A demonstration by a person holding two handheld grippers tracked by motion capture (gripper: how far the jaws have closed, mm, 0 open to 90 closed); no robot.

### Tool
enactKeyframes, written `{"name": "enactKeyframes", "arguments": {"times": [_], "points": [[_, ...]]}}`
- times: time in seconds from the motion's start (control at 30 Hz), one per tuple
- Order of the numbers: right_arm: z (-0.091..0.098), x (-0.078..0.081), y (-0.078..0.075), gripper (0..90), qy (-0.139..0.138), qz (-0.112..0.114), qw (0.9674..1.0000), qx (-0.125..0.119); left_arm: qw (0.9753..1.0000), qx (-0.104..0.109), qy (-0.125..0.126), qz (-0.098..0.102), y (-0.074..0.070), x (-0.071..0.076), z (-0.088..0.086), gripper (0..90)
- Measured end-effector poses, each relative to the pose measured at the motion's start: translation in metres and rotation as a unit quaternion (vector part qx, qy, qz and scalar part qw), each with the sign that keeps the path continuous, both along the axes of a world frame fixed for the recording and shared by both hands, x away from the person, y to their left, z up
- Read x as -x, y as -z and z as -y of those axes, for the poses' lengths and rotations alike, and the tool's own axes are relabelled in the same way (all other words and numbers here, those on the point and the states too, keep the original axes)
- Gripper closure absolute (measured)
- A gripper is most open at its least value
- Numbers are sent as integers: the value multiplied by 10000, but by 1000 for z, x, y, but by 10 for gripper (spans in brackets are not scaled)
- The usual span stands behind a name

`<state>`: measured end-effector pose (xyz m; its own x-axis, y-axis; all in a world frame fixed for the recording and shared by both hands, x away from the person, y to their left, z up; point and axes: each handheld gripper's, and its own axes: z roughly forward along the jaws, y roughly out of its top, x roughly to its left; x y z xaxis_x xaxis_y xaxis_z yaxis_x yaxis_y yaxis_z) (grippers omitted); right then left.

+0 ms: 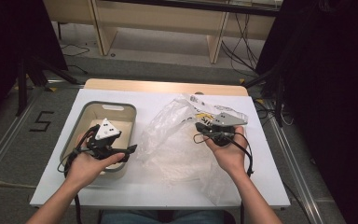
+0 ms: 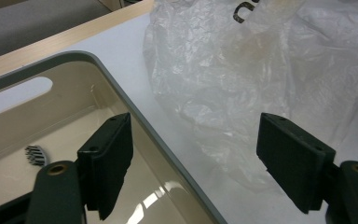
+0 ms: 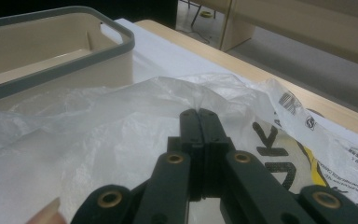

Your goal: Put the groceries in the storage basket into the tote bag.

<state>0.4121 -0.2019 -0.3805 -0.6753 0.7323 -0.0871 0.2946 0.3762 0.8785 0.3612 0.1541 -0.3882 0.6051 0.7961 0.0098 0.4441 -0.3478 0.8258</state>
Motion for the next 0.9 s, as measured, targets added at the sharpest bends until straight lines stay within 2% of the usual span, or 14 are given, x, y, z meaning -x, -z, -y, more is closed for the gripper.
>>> {"name": "enactKeyframes", "arguments": {"times": [0.23, 0.4, 0.6, 0.9], "points": [[1, 2, 0, 900, 9, 4, 10000, -14, 9998, -22, -176, -80, -2, -5, -9, 267], [1, 1, 0, 900, -13, 16, 10000, -18, 9990, -34, -412, -196, 0, -12, -20, 270], [0, 0, 2, 900, -54, -12, 10000, -18, 9953, -175, -832, -463, 9, -22, -38, 275], [-1, 0, 3, 900, -69, -16, 10000, 10, 9912, -363, -1097, -643, 15, -37, -47, 281]]}}
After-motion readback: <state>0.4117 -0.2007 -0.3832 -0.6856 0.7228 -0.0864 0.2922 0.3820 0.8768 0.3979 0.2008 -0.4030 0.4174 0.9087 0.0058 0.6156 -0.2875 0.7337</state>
